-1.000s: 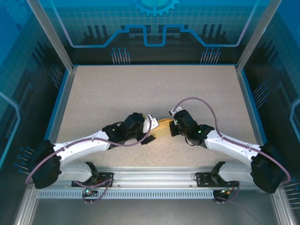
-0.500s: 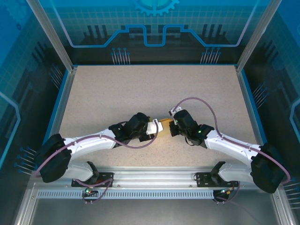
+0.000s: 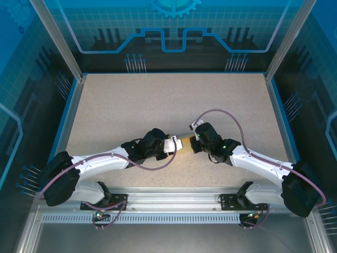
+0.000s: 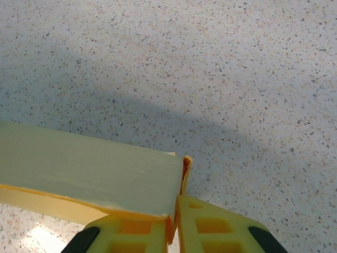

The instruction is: Fold the paper box

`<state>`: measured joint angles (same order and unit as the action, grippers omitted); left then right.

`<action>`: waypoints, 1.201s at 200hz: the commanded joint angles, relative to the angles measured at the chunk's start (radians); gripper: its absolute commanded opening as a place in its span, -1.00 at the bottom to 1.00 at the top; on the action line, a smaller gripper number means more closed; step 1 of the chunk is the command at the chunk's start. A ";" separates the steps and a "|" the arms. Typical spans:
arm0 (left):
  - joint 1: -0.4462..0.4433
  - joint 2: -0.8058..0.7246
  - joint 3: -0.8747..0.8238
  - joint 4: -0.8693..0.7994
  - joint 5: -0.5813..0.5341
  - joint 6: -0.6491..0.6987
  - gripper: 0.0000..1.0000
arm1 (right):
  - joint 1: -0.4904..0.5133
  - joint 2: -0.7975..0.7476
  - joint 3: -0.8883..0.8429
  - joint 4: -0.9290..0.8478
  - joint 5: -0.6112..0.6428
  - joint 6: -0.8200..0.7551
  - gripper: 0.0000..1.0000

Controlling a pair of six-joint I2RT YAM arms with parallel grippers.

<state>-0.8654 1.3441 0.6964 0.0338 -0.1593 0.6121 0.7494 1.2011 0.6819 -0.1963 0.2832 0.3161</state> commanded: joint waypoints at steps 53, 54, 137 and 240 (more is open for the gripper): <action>-0.004 0.028 -0.017 -0.015 0.021 -0.004 -0.24 | -0.030 -0.079 0.029 -0.131 -0.143 -0.026 -0.33; -0.004 0.029 -0.017 -0.015 0.021 -0.004 -0.24 | -0.031 -0.081 0.030 -0.133 -0.144 -0.027 -0.33; -0.004 0.039 -0.017 -0.005 0.020 -0.011 -0.33 | -0.227 -0.134 0.088 -0.163 -0.449 -0.031 -0.03; -0.004 0.023 -0.021 -0.001 0.018 -0.020 -0.33 | -0.384 0.174 0.122 -0.086 -0.680 -0.013 -0.10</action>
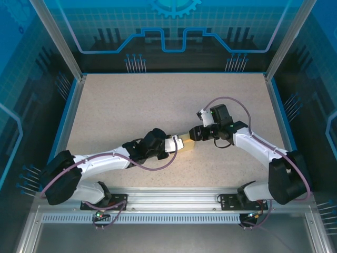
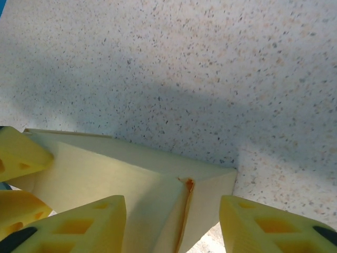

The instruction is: Fold the paper box

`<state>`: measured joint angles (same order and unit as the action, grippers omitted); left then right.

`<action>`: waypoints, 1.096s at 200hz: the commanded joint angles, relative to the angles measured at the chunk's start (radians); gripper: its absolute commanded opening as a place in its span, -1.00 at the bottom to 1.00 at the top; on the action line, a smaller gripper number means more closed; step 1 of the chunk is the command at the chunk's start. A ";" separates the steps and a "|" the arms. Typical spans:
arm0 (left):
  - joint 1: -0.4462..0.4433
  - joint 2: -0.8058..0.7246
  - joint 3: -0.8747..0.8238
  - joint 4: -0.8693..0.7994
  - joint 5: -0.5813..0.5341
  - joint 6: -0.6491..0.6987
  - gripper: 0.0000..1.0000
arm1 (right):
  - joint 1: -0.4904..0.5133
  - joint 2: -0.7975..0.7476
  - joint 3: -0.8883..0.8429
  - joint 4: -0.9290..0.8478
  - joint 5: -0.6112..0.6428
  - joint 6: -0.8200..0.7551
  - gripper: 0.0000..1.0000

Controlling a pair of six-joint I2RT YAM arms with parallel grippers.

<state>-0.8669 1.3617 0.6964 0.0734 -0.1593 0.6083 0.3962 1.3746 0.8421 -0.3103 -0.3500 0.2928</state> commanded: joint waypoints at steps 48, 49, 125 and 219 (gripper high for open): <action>-0.003 -0.008 -0.023 -0.023 0.027 -0.038 -0.27 | -0.043 0.010 -0.185 0.132 -0.059 0.063 -0.34; -0.003 -0.008 -0.023 -0.024 0.027 -0.039 -0.26 | -0.043 0.009 -0.188 0.135 -0.059 0.064 -0.35; -0.002 -0.147 -0.010 -0.026 0.055 -0.322 0.41 | -0.016 -0.021 -0.253 0.218 0.009 0.118 -0.37; 0.240 -0.245 -0.090 -0.107 0.223 -1.163 0.63 | 0.018 -0.027 -0.233 0.208 0.061 0.116 -0.29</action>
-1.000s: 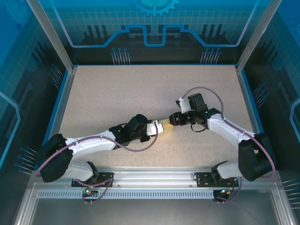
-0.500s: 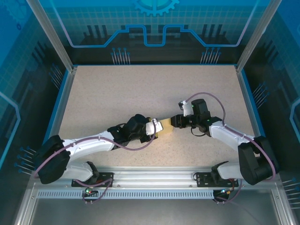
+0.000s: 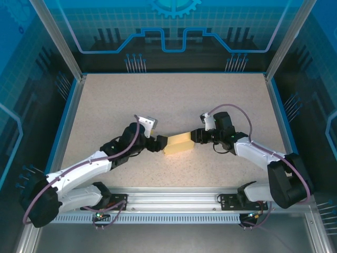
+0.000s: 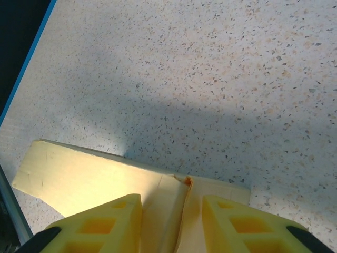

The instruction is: Fold the paper box

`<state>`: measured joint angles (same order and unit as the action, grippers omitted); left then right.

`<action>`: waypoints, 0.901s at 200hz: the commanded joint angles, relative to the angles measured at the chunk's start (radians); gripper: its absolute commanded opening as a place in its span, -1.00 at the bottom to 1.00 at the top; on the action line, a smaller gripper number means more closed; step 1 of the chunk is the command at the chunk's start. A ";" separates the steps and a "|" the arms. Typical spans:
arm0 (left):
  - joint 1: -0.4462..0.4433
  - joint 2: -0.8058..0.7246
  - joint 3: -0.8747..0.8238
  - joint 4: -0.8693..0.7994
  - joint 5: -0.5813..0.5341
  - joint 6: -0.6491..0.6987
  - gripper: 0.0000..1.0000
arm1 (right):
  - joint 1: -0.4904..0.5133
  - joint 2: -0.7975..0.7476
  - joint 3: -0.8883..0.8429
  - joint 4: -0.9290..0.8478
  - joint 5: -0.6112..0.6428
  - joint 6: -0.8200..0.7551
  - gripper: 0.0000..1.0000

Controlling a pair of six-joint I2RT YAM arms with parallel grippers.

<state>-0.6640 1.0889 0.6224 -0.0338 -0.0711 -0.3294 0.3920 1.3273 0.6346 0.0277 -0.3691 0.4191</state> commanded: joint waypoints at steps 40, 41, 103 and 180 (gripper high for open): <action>0.084 0.133 -0.021 0.083 0.238 -0.316 0.46 | 0.028 0.008 -0.032 -0.136 0.099 -0.016 -0.27; 0.084 0.136 -0.021 0.084 0.239 -0.317 0.45 | 0.028 0.008 -0.032 -0.136 0.098 -0.016 -0.27; 0.085 0.208 -0.056 0.105 0.264 -0.333 -0.03 | 0.028 -0.001 -0.038 -0.134 0.114 -0.023 -0.26; 0.085 0.233 -0.136 0.154 0.256 -0.338 -0.39 | -0.010 -0.036 0.032 -0.169 0.041 -0.041 -0.09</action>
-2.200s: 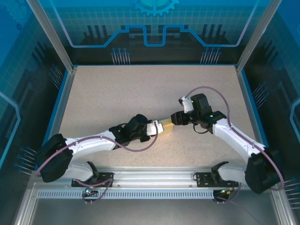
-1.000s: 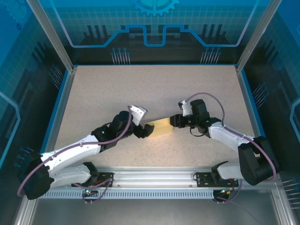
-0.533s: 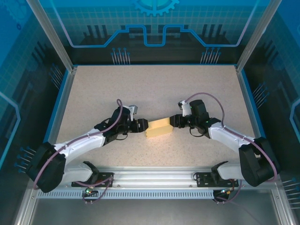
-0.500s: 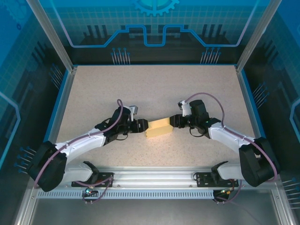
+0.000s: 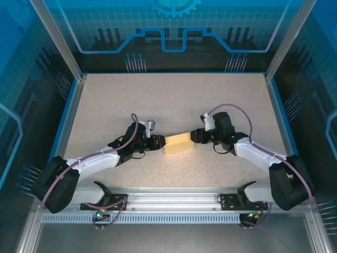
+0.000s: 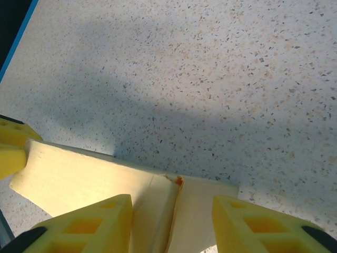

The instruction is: Fold the paper box

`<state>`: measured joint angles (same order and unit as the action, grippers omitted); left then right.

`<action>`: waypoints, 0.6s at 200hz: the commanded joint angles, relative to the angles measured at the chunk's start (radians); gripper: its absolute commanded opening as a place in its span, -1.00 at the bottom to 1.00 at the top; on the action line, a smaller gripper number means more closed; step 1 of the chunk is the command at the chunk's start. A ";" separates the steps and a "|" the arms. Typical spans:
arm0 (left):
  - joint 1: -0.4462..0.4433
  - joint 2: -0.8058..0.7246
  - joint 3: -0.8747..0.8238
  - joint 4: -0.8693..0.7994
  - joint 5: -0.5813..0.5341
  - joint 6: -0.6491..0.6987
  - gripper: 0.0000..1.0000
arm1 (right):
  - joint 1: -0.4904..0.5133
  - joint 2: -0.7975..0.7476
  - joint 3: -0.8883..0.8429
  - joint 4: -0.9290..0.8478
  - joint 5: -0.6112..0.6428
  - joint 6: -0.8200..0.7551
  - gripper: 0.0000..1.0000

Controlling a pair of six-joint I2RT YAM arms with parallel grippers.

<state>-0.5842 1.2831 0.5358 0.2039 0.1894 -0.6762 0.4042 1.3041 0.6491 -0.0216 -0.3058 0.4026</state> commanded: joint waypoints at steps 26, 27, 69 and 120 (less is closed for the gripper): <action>0.004 0.040 -0.055 -0.076 -0.015 0.013 -0.42 | -0.054 -0.022 0.054 -0.137 -0.113 -0.025 -0.05; 0.004 0.040 -0.055 -0.076 -0.015 0.013 -0.42 | -0.055 -0.022 0.055 -0.137 -0.115 -0.026 -0.05; 0.005 0.059 -0.057 -0.061 -0.016 0.020 -0.43 | -0.095 -0.004 0.000 -0.130 -0.209 -0.023 -0.13; 0.005 0.071 -0.065 -0.046 -0.026 0.014 -0.46 | -0.139 0.015 -0.139 -0.003 -0.301 0.028 -0.41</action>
<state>-0.5842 1.3067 0.5236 0.2737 0.1890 -0.6754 0.2863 1.2953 0.5884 -0.0177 -0.5652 0.4088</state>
